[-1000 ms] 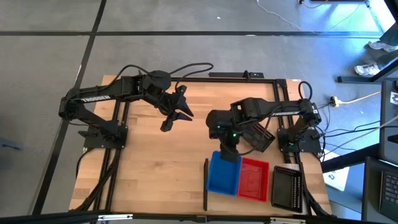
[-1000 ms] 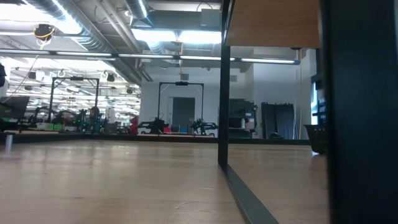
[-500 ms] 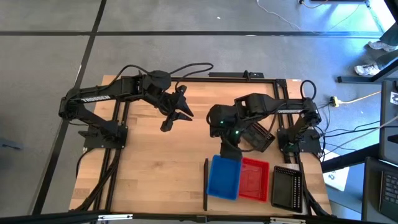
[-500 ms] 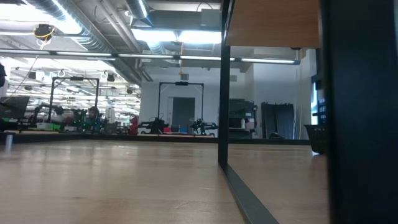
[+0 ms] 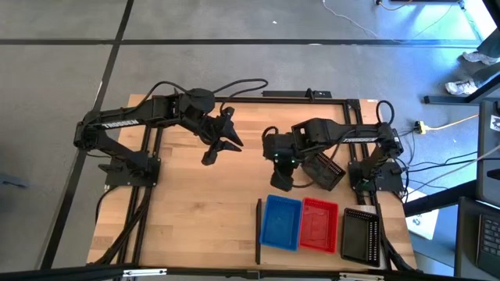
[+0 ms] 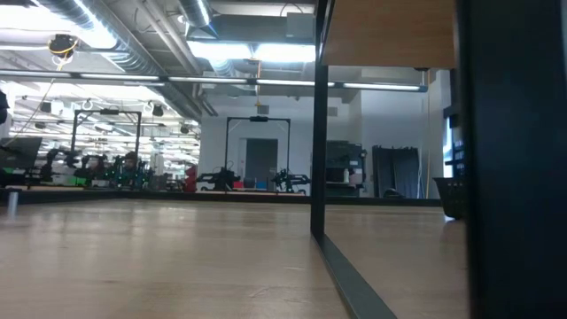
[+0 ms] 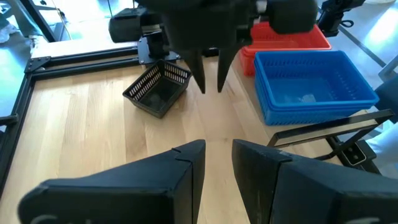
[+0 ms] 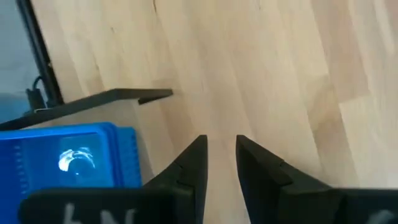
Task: Stack baskets on shelf by color
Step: Stack the blue bin on top of the blue bins on the shelf
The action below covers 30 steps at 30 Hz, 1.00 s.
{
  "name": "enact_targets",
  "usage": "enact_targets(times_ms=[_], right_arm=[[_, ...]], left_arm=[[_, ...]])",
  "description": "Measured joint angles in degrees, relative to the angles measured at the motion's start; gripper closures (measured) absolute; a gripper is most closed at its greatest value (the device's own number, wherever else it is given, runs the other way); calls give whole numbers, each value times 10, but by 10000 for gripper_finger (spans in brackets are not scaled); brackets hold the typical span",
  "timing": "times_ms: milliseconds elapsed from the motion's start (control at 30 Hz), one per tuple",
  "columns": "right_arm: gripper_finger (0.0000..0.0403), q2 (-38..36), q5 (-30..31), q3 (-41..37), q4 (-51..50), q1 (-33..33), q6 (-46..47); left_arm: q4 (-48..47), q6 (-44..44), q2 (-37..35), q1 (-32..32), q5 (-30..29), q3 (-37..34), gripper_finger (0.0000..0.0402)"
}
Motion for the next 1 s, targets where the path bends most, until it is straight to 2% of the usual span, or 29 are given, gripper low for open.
enact_targets(times_ms=[100,300,467,833,1000], right_arm=[[322,0,-2,-26,0,0,16],[322,0,-106,-71,4,1,25],[322,0,-113,-72,8,4,13],[322,0,-174,-72,20,4,6],[322,0,-177,-72,37,4,-3]], left_arm=[[0,0,0,0,0,0,330],[0,0,0,0,0,0,330],[0,0,0,0,0,0,330],[0,0,0,0,-1,0,330],[0,4,0,0,-1,0,330]])
